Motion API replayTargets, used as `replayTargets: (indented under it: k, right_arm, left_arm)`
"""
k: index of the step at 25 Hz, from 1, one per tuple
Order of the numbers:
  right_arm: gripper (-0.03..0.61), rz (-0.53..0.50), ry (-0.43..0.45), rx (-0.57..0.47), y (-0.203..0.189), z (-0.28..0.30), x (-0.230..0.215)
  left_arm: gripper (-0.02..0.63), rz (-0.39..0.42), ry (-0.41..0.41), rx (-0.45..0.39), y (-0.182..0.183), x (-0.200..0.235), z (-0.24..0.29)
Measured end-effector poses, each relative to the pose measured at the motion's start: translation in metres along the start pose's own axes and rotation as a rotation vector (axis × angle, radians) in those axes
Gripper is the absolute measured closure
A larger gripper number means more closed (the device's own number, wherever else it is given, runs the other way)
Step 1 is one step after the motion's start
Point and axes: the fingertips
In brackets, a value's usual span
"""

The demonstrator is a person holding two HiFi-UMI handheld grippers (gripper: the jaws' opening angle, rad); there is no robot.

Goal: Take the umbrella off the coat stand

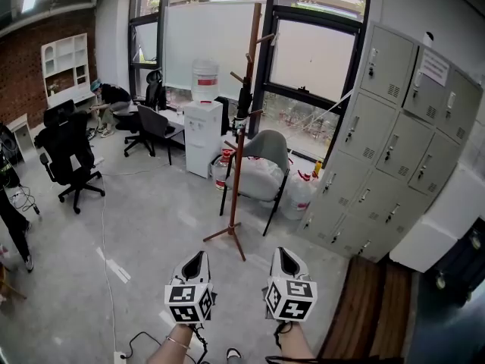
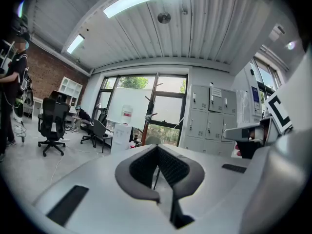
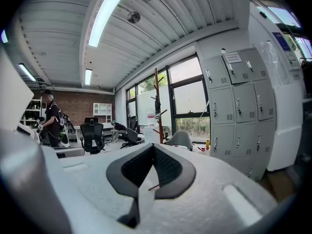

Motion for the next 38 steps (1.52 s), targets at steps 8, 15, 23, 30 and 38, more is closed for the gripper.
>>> replayTargets:
  k: [8,15,23,30,38]
  right_arm:
    - [0.574,0.026,-0.028,0.043,-0.026,-0.008,-0.001]
    - [0.574,0.024,-0.025,0.035,-0.013,0.018,-0.016]
    - [0.574,-0.013,0.029,0.024,0.028,0.077,-0.041]
    - [0.574,-0.026,0.068,0.002,0.056,0.121,-0.065]
    - [0.574,-0.031,0.093,0.004,0.074,0.16,-0.091]
  left_arm:
    - [0.609,-0.001,0.001,0.011,-0.015,0.007,-0.011]
    - [0.609,-0.01,0.01,0.017,-0.012,0.008,0.016]
    - [0.609,-0.021,0.042,-0.012,0.021,0.002,0.075]
    - [0.609,-0.007,0.076,-0.026,0.046,0.0,0.121]
    - [0.609,-0.006,0.103,-0.028,0.061,-0.004,0.162]
Point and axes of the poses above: the fingertips, and each gripper's own axes: z forward along the fingers, x to its left, y out of its top, and after that the axes turned 13 degrees about x, right-handed
